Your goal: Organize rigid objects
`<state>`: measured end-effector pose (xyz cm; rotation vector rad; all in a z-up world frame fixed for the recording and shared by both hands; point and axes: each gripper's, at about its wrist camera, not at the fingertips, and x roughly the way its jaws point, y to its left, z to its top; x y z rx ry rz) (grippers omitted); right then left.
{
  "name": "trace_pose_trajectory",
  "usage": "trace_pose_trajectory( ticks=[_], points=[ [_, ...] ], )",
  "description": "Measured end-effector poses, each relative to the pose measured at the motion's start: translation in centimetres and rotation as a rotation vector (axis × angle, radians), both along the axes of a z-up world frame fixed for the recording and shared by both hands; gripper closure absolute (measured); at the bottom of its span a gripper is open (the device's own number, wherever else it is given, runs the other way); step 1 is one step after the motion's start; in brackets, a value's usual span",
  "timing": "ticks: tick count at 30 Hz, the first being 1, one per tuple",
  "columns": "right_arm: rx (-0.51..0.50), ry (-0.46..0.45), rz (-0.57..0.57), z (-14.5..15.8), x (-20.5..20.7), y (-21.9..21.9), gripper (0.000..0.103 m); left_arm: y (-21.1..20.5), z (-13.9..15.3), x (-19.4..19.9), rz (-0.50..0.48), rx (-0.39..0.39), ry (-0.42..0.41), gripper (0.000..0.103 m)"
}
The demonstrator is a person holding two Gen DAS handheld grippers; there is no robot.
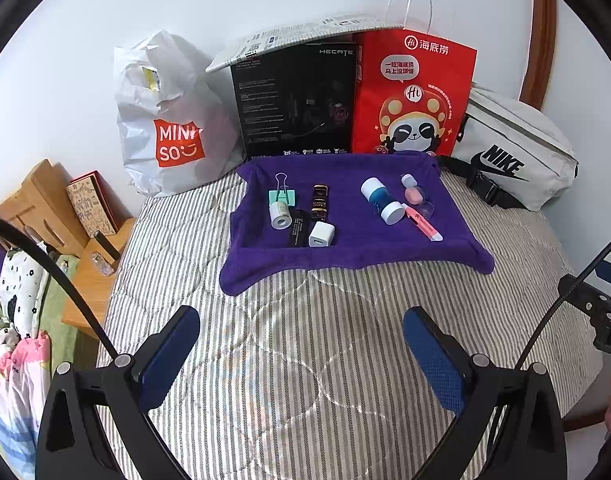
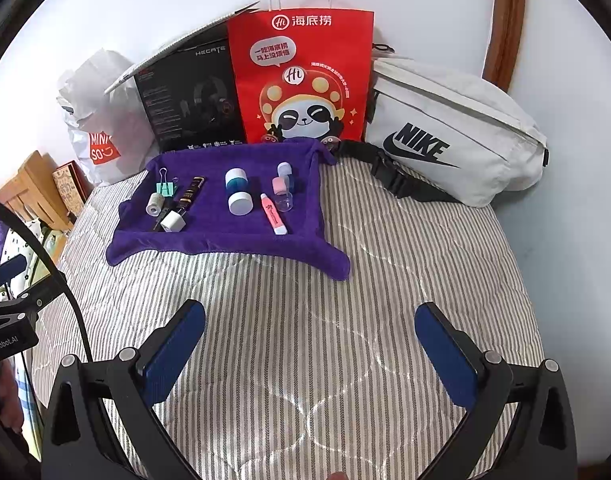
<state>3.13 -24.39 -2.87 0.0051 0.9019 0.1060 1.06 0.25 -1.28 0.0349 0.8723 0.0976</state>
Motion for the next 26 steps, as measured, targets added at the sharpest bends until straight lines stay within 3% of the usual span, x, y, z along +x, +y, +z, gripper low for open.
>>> trace_pose_trajectory(
  ticks=[26],
  points=[
    [-0.003,0.007,0.003,-0.09,0.41,0.30,0.000,0.58,-0.24,0.63,0.004,-0.001,-0.012,0.000]
  ],
)
